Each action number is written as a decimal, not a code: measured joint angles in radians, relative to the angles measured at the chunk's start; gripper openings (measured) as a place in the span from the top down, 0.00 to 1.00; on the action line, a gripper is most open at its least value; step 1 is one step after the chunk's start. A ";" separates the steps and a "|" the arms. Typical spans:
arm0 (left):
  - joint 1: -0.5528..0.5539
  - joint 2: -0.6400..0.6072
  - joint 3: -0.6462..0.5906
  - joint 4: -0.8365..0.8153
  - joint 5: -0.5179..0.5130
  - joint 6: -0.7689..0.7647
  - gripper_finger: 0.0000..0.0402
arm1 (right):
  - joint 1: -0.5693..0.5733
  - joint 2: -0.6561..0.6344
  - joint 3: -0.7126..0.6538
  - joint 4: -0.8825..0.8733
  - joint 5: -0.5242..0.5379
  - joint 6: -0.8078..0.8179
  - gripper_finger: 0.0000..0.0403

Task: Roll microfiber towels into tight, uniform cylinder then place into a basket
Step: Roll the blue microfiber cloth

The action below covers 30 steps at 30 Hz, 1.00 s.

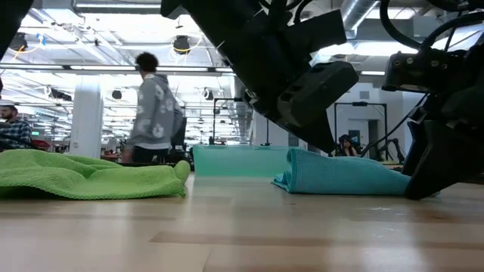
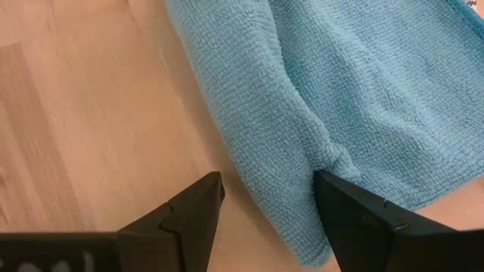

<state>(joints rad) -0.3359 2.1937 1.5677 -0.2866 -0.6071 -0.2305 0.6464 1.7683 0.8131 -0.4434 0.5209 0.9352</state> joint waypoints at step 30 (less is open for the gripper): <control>-0.018 0.000 -0.118 0.040 -0.038 -0.066 0.69 | 0.000 0.002 0.000 0.006 0.000 0.000 0.41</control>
<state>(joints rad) -0.3543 2.1936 1.4493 -0.2470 -0.6449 -0.2961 0.6464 1.7699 0.8135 -0.4374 0.5209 0.9352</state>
